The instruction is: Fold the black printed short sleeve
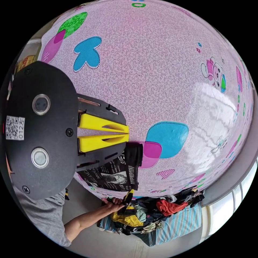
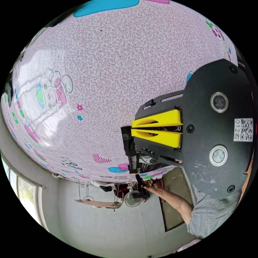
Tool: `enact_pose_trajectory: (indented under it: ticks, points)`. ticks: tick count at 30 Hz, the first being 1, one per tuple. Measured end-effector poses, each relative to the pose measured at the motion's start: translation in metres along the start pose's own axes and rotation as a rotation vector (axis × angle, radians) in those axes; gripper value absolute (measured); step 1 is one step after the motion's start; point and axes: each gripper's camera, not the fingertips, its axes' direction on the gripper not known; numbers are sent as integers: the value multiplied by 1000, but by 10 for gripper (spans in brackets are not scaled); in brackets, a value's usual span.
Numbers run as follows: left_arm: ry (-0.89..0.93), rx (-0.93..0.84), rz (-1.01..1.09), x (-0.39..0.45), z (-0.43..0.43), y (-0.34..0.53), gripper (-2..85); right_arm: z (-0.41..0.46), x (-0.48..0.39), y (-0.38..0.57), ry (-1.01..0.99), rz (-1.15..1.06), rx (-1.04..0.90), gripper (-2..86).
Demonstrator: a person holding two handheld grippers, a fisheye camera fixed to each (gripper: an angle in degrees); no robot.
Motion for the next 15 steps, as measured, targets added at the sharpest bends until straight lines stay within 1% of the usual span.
enact_pose_trajectory:
  ticks: [1,3,6,8,11,15]
  points:
    - [14,16,-8,-4,-3,1,15,-16,7,4,-12,7,20,23]
    - [99,65,-24,-18,-18,10,28,-45,23,14,-52,14,52,44]
    - [232,56,-18,-34,-24,26,54,-92,60,41,-140,25,75,71]
    - [271,20,-22,-43,-18,36,74,-116,95,64,-170,29,50,85]
    - [275,-13,-17,-55,-7,46,97,-138,128,81,-120,10,28,92]
    - [302,-8,-27,-68,7,45,108,-156,156,78,-125,-29,20,99]
